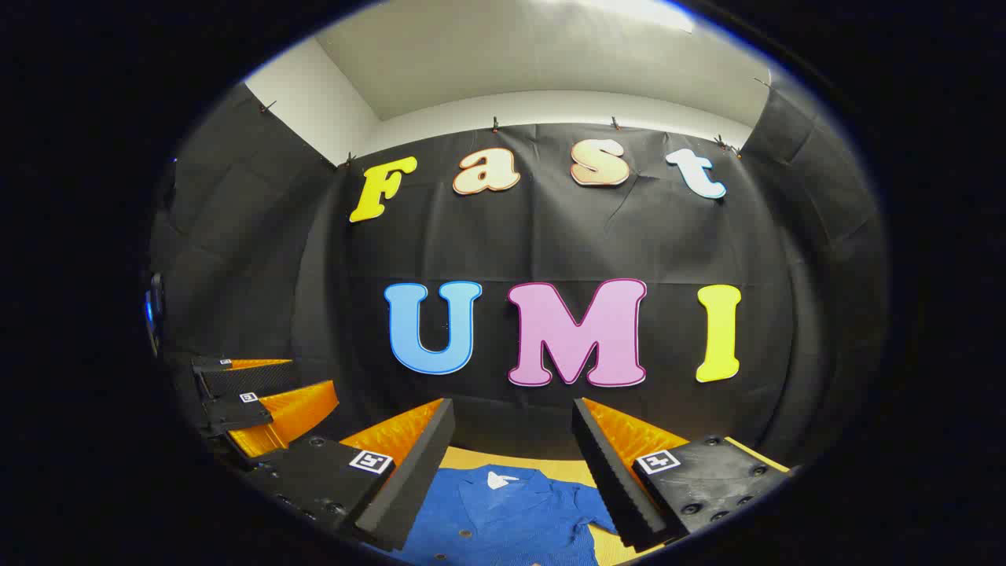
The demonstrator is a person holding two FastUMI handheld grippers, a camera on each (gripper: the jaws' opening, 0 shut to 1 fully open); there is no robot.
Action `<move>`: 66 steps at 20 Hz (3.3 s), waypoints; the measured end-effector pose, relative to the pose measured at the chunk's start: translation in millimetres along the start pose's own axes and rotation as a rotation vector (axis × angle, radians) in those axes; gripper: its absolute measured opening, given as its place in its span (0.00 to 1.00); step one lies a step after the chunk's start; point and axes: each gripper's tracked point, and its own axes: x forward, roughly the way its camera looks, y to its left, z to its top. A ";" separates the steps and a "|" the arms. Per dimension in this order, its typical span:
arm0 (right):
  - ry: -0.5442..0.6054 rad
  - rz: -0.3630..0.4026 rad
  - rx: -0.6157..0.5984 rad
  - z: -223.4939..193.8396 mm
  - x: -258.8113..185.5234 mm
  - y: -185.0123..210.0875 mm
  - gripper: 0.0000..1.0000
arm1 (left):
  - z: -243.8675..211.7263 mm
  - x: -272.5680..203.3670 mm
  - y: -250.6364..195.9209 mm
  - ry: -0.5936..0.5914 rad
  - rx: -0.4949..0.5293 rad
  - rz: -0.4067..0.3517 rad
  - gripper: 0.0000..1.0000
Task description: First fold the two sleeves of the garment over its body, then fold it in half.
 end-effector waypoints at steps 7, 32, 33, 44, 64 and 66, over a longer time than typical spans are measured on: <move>-0.013 -0.025 -0.037 1.4 -3.9 -3.1 0.96 | -4.6 1.6 5.7 -0.004 -0.005 -0.008 0.80; 0.068 -0.245 -0.139 -17.5 4.7 -138.4 0.96 | 2.5 25.0 -1.9 -0.021 0.006 -0.035 0.80; 0.084 -0.269 -0.146 -21.9 5.0 -154.5 0.96 | 3.1 25.3 -2.4 -0.020 0.009 -0.030 0.80; 0.392 -0.429 -0.201 -142.0 -9.7 -306.9 0.96 | -0.2 29.7 -20.5 0.001 0.049 0.029 0.80; 1.052 -0.490 -0.077 -374.0 -122.8 -423.5 0.98 | -35.0 53.0 -81.4 0.125 0.089 0.083 0.80; 1.091 -0.484 -0.062 -382.2 -134.3 -424.8 0.99 | -34.6 56.7 -85.4 0.127 0.089 0.078 0.80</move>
